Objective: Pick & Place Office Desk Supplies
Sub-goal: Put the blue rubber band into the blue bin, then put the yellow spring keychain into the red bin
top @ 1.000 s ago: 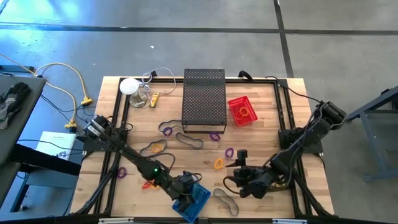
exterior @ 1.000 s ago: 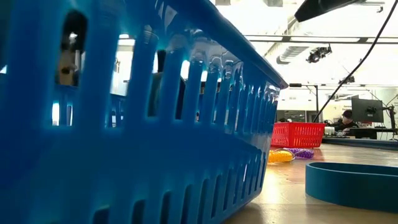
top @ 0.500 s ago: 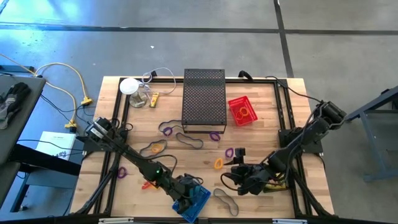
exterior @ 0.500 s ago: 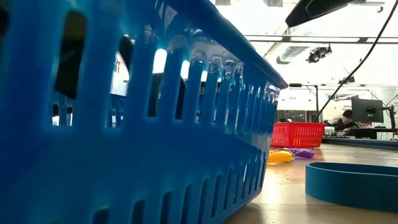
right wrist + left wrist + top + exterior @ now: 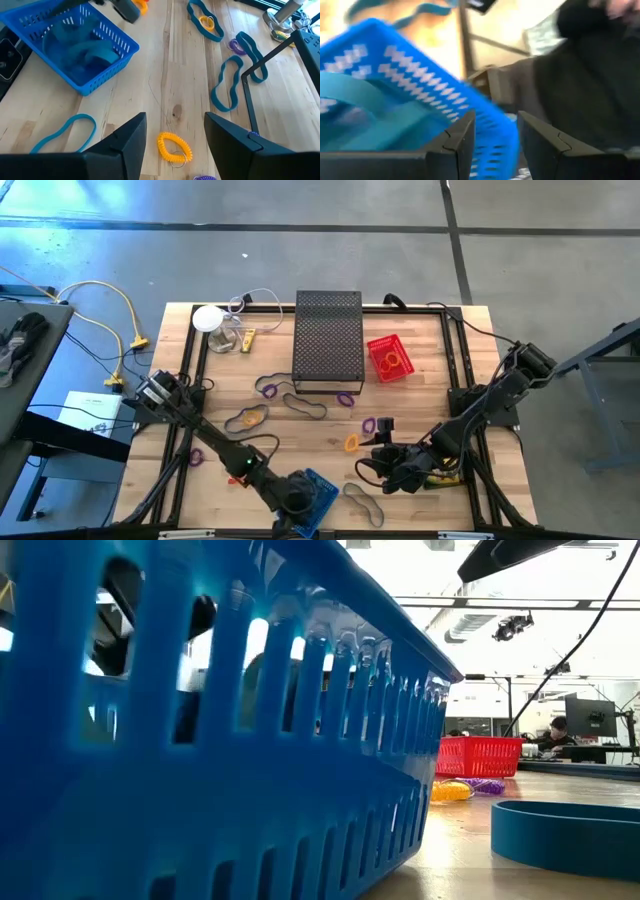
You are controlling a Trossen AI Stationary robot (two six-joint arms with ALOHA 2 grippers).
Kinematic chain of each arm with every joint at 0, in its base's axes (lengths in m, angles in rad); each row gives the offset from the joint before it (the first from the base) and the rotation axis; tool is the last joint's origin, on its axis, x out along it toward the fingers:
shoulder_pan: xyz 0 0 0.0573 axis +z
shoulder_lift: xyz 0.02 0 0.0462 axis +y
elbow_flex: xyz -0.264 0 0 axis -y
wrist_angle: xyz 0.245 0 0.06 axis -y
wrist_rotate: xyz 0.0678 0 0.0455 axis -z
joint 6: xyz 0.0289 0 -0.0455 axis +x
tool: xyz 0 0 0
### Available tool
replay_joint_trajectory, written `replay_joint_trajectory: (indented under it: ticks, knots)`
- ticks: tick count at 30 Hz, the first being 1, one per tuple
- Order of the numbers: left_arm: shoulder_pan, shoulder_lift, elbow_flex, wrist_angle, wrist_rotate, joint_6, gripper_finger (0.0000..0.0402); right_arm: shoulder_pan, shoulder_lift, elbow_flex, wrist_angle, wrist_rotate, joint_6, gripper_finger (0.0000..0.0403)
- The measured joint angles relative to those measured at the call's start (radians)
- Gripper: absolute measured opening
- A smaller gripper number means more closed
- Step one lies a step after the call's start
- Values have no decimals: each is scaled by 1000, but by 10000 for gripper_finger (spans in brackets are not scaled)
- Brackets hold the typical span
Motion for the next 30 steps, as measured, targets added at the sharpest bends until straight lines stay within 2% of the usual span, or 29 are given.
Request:
replay_joint_trajectory:
  ticks: [4,9,13,17,19,23,26,30]
  knots:
    - [11,0,0,-100,-57,7,141,0,0,0,6,0,-2,188]
    - [18,-22,0,-95,-64,103,141,0,0,0,6,0,-2,188]
    - [18,-86,0,-133,-65,277,141,0,0,0,7,0,-2,188]
    - [18,-169,1,-290,-70,295,140,-6,0,0,7,0,-2,188]
    - [18,-208,2,-451,-79,271,137,-13,0,0,7,-1,-2,188]
    - [10,-243,2,-761,-97,109,131,-24,0,0,7,-4,-2,188]
    - [-12,-238,-2,-875,-94,19,130,-36,0,0,6,-28,-2,188]
    - [-73,-223,-4,-992,-92,-29,129,-43,0,0,7,-49,-2,188]
